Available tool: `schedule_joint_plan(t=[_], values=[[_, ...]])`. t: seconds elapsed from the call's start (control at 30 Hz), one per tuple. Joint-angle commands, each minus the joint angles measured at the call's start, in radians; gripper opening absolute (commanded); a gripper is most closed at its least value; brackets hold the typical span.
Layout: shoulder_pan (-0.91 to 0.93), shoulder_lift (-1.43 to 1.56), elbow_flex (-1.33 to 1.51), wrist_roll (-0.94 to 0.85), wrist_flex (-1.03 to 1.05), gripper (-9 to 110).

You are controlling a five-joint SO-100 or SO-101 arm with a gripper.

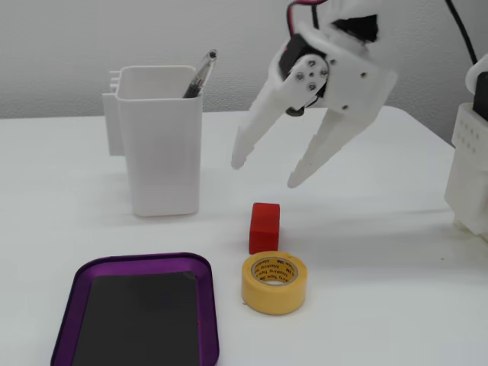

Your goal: Pick up the cube and place it in the box.

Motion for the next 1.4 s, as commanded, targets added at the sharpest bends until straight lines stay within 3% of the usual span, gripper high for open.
schedule_joint_plan(t=[0.0,0.7,1.17,1.37], values=[[-0.002,-0.17,-0.106,-0.006,-0.006,20],[0.002,-0.282,-0.103,-0.014,-0.029,20],[0.002,-0.282,0.063,-0.018,-0.23,19],[0.002,-0.281,0.061,-0.014,-0.224,-1]])
